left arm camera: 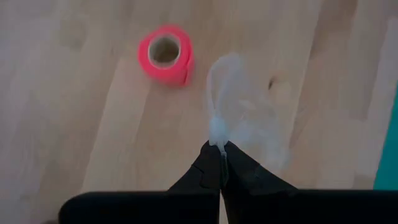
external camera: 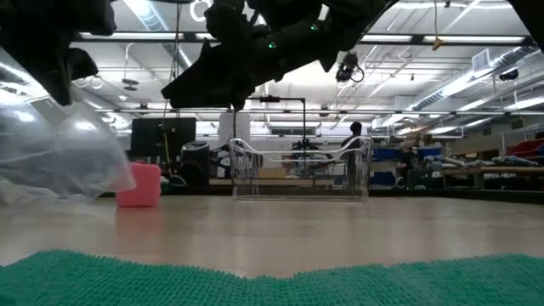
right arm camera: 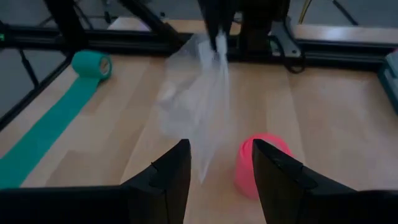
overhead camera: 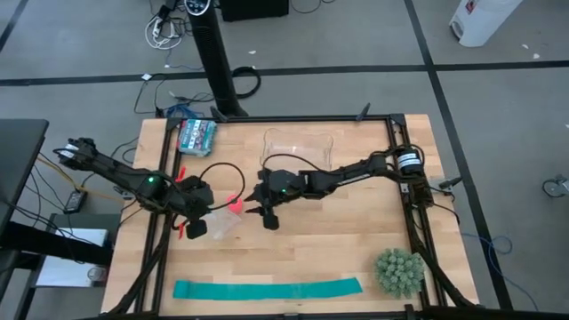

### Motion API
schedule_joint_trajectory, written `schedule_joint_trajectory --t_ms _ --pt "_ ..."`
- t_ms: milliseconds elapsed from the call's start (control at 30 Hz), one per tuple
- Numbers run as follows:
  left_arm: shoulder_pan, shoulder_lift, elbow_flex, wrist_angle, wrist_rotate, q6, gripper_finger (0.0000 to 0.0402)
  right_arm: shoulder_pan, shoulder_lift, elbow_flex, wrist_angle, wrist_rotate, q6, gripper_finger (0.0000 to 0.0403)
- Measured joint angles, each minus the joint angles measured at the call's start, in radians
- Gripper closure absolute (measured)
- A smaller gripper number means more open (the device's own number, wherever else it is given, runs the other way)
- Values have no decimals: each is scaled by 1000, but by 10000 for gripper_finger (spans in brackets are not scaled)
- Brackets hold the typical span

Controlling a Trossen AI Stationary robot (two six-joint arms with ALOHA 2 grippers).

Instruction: Roll bandage

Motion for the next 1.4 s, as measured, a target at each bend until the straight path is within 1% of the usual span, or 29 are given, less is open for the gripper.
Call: schedule_joint_trajectory --t_ms 300,467,533,633,767,867,1000,1100,1167,1233,1400 --pt "0 0 0 -66 7 -21 396 -38 4 108 -155 1 -24 243" --pt "0 0 0 -68 -20 -18 396 -74 4 202 -248 -17 -49 243" --pt "0 0 0 -77 -26 -18 396 -82 4 233 -262 -33 -42 243" --pt "0 0 0 -91 -27 -19 396 -72 7 249 -271 -30 -42 243" --pt "0 0 0 -94 -28 -17 396 -22 77 254 -277 -38 -28 243" --pt "0 0 0 -94 -28 -14 396 5 145 315 -342 -27 -17 243" --pt "0 0 0 -92 -28 -15 396 -4 246 510 -467 -9 -37 243" --pt "0 0 0 -92 -27 -25 396 -20 321 659 -605 -7 -61 243" --pt "0 0 0 -95 -27 -41 396 -27 350 716 -674 -8 -69 243" --pt "0 0 0 -95 -25 -44 396 -33 359 737 -690 -11 -79 243" --pt "0 0 0 -92 -22 -51 396 -41 360 707 -692 -13 -116 243"
